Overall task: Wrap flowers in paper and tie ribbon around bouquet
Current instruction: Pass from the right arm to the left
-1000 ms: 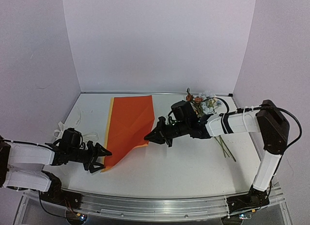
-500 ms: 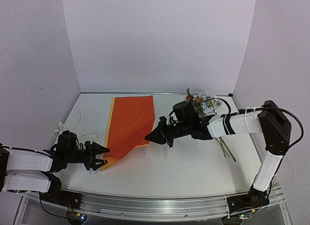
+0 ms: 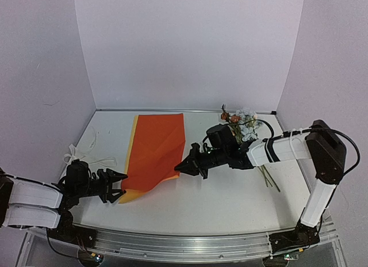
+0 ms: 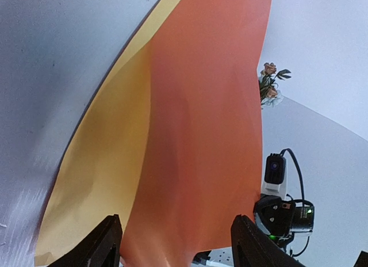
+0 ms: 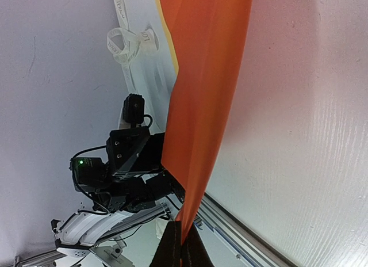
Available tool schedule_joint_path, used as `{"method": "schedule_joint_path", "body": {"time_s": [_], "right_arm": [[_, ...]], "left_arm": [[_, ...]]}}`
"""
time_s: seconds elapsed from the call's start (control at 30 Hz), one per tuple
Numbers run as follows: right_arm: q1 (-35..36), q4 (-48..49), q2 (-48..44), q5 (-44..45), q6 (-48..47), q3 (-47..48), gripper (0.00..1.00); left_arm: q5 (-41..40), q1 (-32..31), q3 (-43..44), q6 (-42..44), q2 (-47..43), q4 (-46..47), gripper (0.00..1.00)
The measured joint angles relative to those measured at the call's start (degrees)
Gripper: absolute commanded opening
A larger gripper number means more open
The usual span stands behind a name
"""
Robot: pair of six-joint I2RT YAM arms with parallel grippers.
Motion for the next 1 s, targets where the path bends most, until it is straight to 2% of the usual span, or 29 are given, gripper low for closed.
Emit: {"method": "schedule_joint_path", "body": {"time_s": [0.13, 0.5, 0.8, 1.0], "right_arm": [[0.0, 0.05, -0.01, 0.03, 0.0, -0.7, 0.01], [0.0, 0.07, -0.24, 0.17, -0.02, -2.02, 0.01], [0.0, 0.11, -0.24, 0.17, -0.2, -2.21, 0.01], [0.0, 0.42, 0.46, 0.13, -0.42, -2.21, 0.01]], "left_arm": [[-1.31, 0.08, -0.25, -0.71, 0.59, 2.59, 0.69], [-0.96, 0.61, -0.2, -0.1, 10.87, 12.76, 0.52], [1.11, 0.61, 4.14, 5.45, 12.35, 7.74, 0.28], [2.19, 0.63, 8.22, 10.38, 12.52, 0.75, 0.23]]}}
